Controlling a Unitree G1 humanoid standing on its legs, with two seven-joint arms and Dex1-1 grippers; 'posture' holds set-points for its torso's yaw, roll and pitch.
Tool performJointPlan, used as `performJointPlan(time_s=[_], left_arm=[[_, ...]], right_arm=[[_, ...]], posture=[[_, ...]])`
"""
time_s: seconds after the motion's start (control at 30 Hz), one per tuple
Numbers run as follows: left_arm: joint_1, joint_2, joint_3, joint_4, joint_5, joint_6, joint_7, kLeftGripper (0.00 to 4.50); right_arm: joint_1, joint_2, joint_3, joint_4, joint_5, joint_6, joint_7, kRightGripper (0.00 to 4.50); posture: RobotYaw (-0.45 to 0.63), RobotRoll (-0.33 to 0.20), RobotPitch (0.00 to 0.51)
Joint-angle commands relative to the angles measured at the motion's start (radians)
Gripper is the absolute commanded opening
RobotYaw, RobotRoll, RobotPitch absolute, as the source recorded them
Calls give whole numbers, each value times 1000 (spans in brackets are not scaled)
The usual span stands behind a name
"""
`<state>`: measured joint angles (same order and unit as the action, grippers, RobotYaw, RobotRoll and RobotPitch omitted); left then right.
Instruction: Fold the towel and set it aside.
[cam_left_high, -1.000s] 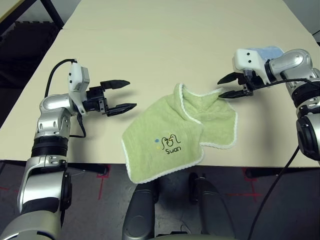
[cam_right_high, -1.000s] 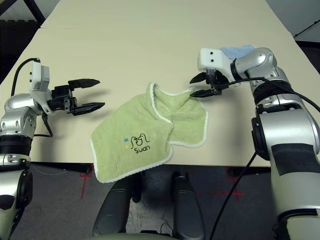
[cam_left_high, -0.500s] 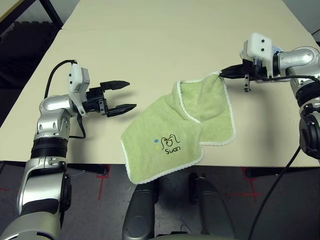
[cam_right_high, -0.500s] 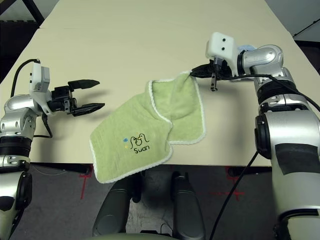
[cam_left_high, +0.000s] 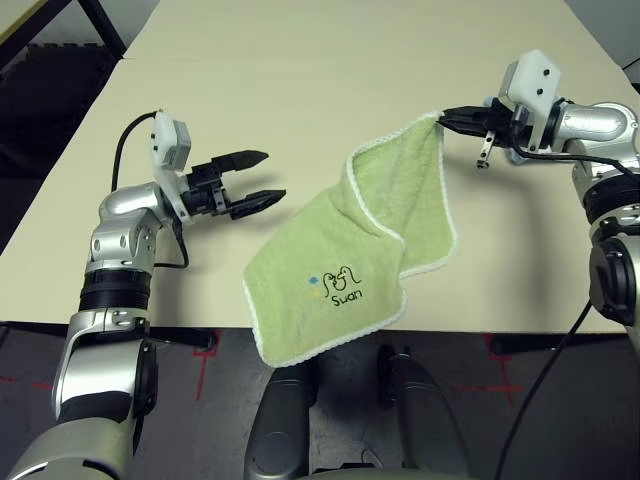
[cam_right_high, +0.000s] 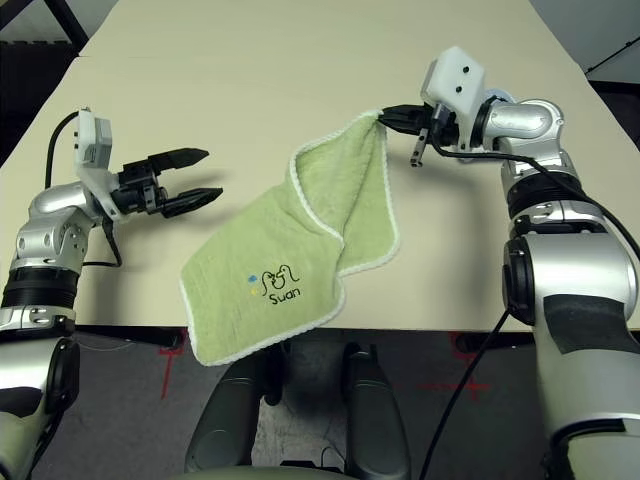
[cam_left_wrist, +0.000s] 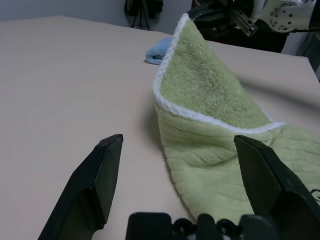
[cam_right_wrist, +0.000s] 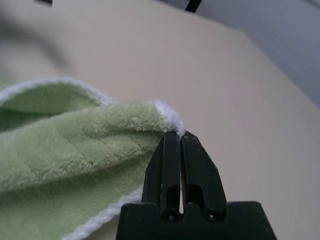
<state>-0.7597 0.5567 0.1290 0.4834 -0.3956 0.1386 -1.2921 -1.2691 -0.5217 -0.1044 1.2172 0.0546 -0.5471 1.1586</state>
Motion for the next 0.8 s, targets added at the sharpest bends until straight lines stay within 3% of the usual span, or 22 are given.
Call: performJointPlan(time_s=[0.03,0.17,0.5,0.7,0.8], left_arm=[[5,-26,-26,-25,-9,20,2,4500],[9,-39,-35,-25,-4,17,2,4500],[38,-14,-61,16,39,-43,-18,4500],[2,-59,-73,70,54,-95,8,4500],[-59,-116,-57,110,40,-98,62,4500]], right_arm=[[-63,27,-81,-76,132,92,62,31],[-88,47,-130,-136,220,209,64,31],[-147,92,-147,-228,275,333,-51,31],[-242,94,-135,-209,249,337,-107,31],[-287,84,-118,-194,224,335,-121,31]], posture=[[67,0,230],[58,0,227],[44,0,227],[47,0,222],[52,0,216]])
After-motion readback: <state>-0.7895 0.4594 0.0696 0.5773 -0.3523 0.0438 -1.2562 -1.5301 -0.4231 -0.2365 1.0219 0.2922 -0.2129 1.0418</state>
